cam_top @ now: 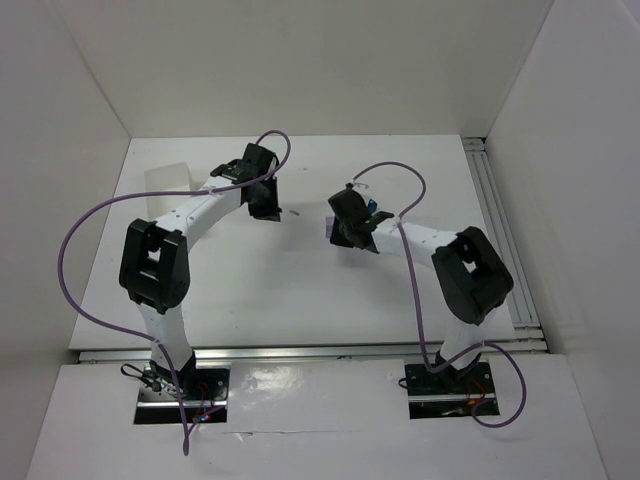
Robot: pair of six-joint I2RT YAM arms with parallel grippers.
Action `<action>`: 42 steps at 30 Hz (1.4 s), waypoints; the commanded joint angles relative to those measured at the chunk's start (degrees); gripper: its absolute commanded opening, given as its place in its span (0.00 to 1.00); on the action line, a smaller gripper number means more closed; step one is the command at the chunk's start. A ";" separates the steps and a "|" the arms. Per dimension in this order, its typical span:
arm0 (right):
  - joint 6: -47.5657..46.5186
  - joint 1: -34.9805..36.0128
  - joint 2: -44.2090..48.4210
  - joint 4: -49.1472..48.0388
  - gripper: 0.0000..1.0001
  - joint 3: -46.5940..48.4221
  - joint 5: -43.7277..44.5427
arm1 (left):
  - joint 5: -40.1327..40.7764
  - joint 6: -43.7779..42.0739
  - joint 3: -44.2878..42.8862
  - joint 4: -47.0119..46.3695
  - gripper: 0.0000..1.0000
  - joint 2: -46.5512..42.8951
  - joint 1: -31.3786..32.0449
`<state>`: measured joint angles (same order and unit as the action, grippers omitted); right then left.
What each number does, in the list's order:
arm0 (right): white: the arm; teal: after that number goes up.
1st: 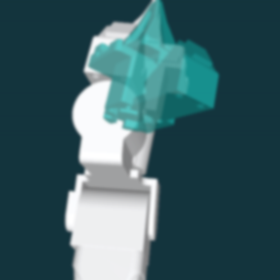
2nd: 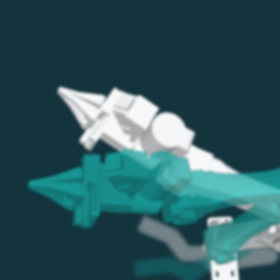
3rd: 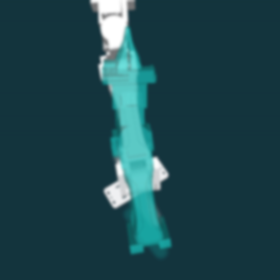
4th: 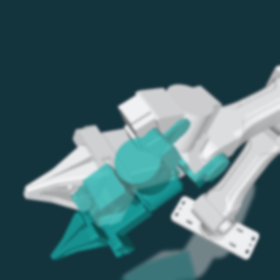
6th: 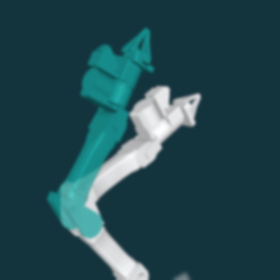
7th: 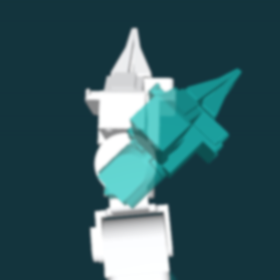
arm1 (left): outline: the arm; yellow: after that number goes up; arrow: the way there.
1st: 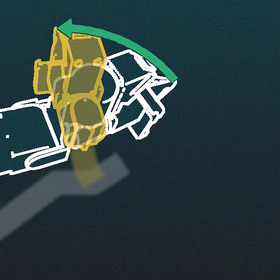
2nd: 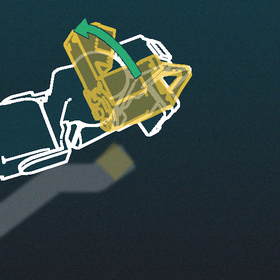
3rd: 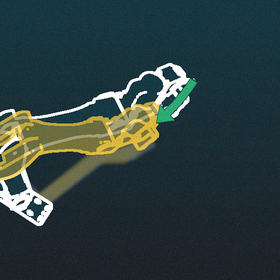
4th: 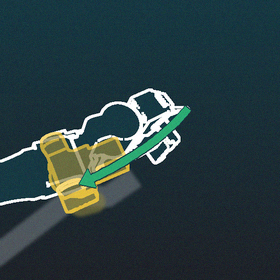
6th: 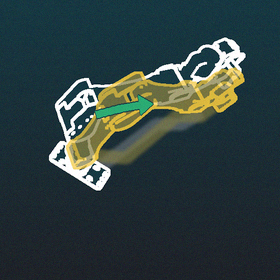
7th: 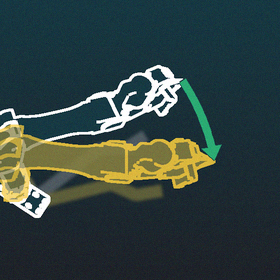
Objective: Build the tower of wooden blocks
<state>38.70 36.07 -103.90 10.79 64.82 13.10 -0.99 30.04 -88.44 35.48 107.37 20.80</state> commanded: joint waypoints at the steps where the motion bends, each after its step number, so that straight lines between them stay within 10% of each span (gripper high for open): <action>1: 0.06 -0.30 7.65 3.80 0.14 -1.27 2.88 | -1.11 -0.86 -0.06 -0.77 0.24 -2.08 -0.32; 21: -6.53 -8.03 3.79 10.04 0.24 11.72 5.00 | -1.11 -1.39 0.47 -0.77 0.24 -3.13 -0.32; 31: -12.50 -16.73 -5.17 16.64 0.62 19.47 5.36 | -0.06 -1.92 -0.59 0.29 0.24 -3.13 -0.32; 42: -22.87 -18.50 -7.64 11.63 0.75 17.54 -0.71 | -0.59 -2.97 3.10 1.07 0.29 -10.23 -2.24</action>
<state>20.97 17.98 -112.14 25.15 82.26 14.11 -1.41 28.60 -86.11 35.81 102.94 19.99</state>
